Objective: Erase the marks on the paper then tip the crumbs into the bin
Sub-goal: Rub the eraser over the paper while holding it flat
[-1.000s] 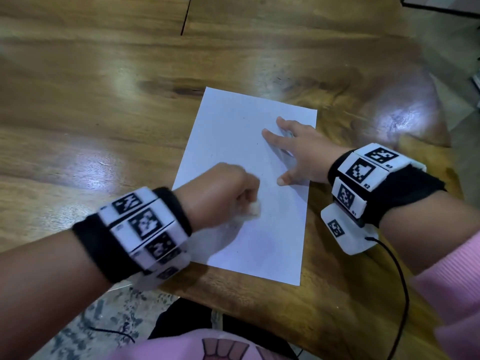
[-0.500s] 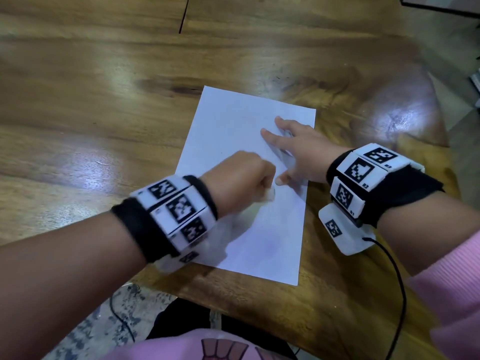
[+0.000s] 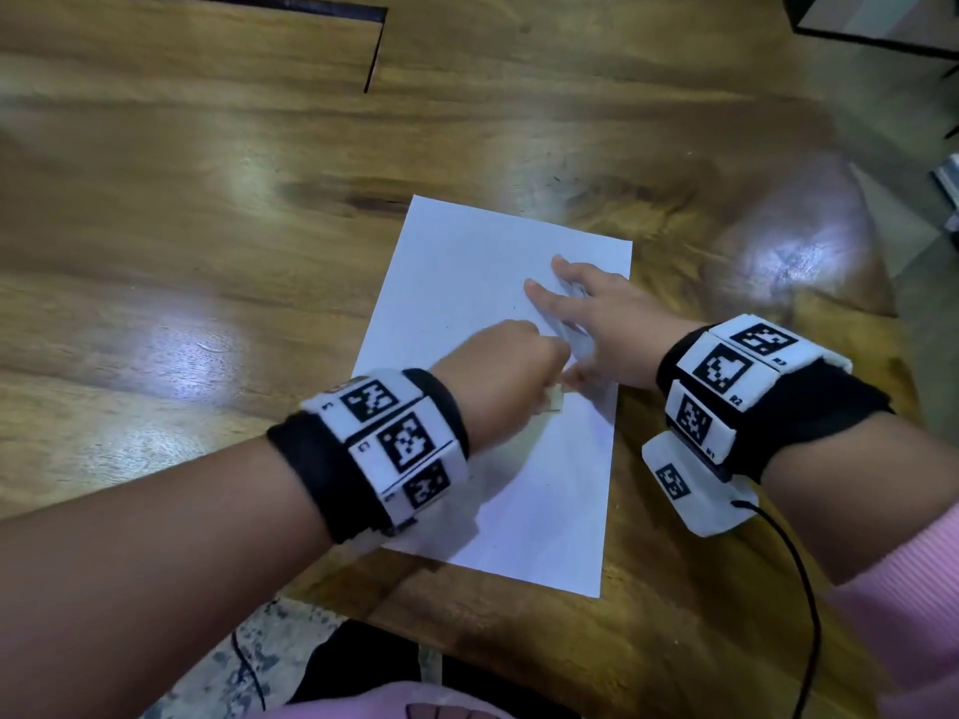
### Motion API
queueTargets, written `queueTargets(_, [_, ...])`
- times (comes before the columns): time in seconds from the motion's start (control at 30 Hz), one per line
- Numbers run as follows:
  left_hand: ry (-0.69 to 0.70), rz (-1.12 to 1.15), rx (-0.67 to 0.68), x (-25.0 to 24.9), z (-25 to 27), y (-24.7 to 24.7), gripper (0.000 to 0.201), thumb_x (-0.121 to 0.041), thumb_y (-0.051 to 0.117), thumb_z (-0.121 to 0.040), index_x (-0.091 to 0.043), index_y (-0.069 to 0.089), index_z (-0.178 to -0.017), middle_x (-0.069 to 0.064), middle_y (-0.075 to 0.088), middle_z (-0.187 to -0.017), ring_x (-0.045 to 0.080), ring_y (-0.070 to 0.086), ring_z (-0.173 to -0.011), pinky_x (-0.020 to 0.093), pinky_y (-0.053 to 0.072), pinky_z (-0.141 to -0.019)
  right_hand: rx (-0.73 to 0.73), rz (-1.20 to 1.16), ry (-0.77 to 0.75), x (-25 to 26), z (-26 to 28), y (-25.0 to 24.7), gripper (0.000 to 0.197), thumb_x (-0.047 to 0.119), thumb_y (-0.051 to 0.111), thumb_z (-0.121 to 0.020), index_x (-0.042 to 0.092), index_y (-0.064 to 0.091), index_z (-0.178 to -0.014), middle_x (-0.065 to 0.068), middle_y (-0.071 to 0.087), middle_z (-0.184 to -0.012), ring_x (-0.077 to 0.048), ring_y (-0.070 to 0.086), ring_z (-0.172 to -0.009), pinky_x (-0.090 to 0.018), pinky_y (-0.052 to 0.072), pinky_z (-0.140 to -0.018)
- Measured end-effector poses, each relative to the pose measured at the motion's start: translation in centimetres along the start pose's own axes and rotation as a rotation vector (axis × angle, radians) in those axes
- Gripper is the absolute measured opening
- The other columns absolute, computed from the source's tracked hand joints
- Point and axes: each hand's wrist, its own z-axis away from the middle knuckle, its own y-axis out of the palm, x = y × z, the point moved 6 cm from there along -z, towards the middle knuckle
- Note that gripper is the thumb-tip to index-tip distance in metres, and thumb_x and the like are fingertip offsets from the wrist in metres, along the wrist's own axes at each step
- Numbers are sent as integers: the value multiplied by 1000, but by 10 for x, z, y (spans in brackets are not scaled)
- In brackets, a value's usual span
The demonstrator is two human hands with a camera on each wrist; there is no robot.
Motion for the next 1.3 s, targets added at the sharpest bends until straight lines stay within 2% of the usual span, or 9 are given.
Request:
queueTargets(0.17, [176,-5,156,-15,41,25,13,-4,48,-81,-12,45,-70,11,49,-81,27,48,-73,32,30,-63,12,1,0,-2,1,0,97,40,70,-79,37,2,-148,4,-13,-158,-20,-5,-146,-35,10,-118])
queueTargets(0.27, [224,88,243,-10,58,38,11,-8,50,-79,-10,52,-69,9,56,-82,23,49,-69,31,35,-61,11,-2,-2,-2,2,0,97,41,70,-79,38,2,-148,6,-13,-158,-19,-5,-146,-35,12,-117])
queueTargets(0.47, [28,36,12,-1,1,2,7,-8,51,-83,-6,57,-86,7,45,-76,23,40,-71,26,19,-59,5,10,-8,-1,1,0,95,39,68,-80,36,3,-149,2,-12,-158,-22,-3,-146,-35,10,-119])
queueTargets(0.77, [229,102,259,-6,57,41,5,-10,56,-78,-11,58,-73,7,58,-82,22,52,-72,27,35,-62,30,2,9,0,5,-2,97,42,68,-80,37,0,-149,5,-14,-158,-21,-6,-145,-36,11,-117])
queueTargets(0.9, [44,142,-39,35,22,-5,5,-15,68,-71,-12,64,-71,-6,54,-62,15,48,-63,7,33,-59,0,8,37,6,8,-2,92,48,63,-80,40,0,-148,4,-12,-158,-23,-5,-145,-37,11,-116])
queueTargets(1.0, [-87,149,-195,55,-10,-31,8,-11,67,-71,-10,65,-79,-6,54,-64,17,51,-69,7,32,-53,-3,55,49,10,7,-2,90,52,61,-81,42,0,-147,0,-11,-158,-27,-2,-144,-38,11,-116])
queueTargets(1.1, [-96,158,-160,52,-21,-26,5,-9,65,-74,-12,61,-73,-13,46,-58,16,48,-68,16,31,-53,8,82,57,10,6,-2,90,53,60,-81,40,0,-147,-3,-11,-158,-29,-2,-144,-37,10,-116])
queueTargets(1.17, [-35,161,-150,48,-3,-16,11,-10,67,-72,-12,58,-65,-10,46,-55,15,46,-62,7,31,-51,5,68,55,10,6,-2,91,53,61,-81,41,0,-147,-2,-11,-158,-28,-2,-144,-37,10,-116])
queueTargets(1.3, [44,168,92,40,51,14,12,-5,65,-68,-10,57,-60,-17,42,-51,-10,50,-59,3,35,-60,6,59,50,9,7,-1,91,52,60,-82,41,-1,-147,-1,-13,-158,-27,-5,-145,-38,9,-116])
